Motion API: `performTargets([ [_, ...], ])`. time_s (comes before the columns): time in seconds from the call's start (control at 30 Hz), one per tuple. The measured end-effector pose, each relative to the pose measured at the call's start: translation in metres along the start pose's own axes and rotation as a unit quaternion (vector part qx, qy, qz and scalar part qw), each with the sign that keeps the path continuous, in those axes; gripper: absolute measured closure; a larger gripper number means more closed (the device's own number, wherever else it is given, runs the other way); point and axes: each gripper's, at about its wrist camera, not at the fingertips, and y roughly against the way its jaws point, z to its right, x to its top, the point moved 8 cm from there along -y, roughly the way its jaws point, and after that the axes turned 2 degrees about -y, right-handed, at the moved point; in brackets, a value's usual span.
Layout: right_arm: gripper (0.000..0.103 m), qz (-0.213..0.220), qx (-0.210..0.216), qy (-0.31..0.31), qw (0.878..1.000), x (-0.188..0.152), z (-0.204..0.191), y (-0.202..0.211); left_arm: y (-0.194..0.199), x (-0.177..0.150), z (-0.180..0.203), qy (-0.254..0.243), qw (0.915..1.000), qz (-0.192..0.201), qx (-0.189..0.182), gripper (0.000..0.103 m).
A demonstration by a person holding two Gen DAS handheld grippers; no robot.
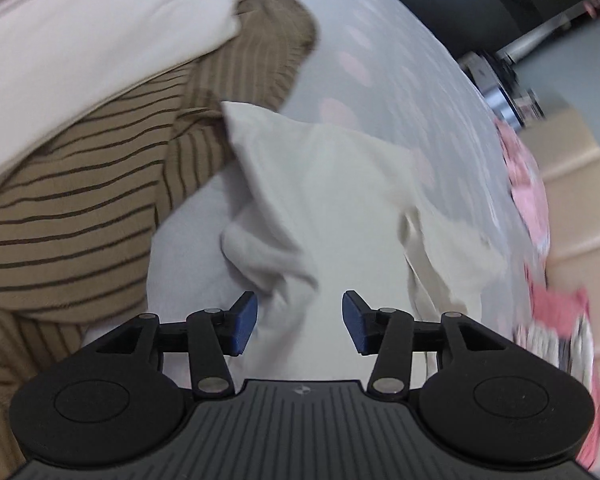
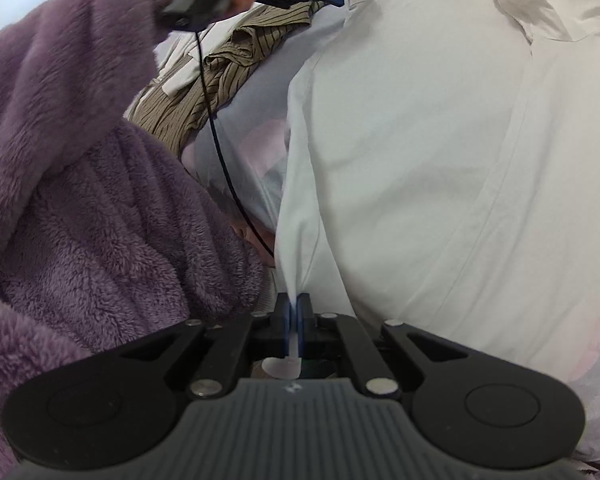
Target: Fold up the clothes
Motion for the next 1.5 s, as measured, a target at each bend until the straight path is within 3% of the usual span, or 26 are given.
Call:
performTargets([
  [0.17,0.099,-0.003,0.001,-0.01,1.0,0.001,0.007,0.0,-0.024,0.025,-0.022,0.081,0.9955,0.035,-0.034,0.058],
  [0.23,0.099,-0.001,0.006,-0.013,1.0,0.001,0.007,0.002,-0.028,0.032,-0.022,0.083,0.9944,0.051,-0.042,0.063],
  [0.27,0.099,0.001,0.01,-0.015,1.0,-0.001,0.007,0.005,-0.028,0.035,-0.018,0.074,0.9946,0.059,-0.043,0.076],
  [0.37,0.099,0.007,0.025,-0.017,1.0,-0.002,0.003,0.009,-0.026,0.042,-0.006,0.046,0.9944,0.083,-0.046,0.094],
  [0.57,0.1,0.019,0.069,-0.015,0.997,-0.009,-0.011,0.02,0.003,0.048,0.046,-0.056,0.9891,0.132,-0.034,0.099],
  [0.8,0.1,0.018,0.094,-0.041,0.995,-0.026,-0.018,0.026,0.02,0.037,0.13,-0.199,0.9648,0.171,-0.004,0.1],
  [1.0,0.1,0.015,0.094,-0.097,0.991,-0.043,-0.002,0.027,-0.003,0.007,0.194,-0.309,0.938,0.155,0.025,0.1],
  [1.2,0.1,0.023,0.088,-0.153,0.984,-0.057,0.022,0.031,-0.05,-0.031,0.234,-0.387,0.9162,0.098,0.033,0.1],
  [1.37,0.1,0.016,0.081,-0.189,0.978,-0.067,0.036,0.03,-0.088,-0.047,0.246,-0.396,0.916,0.058,0.028,0.1],
  [1.5,0.1,0.009,0.079,-0.21,0.974,-0.074,0.05,0.028,-0.112,-0.054,0.25,-0.376,0.9265,0.021,0.009,0.099],
])
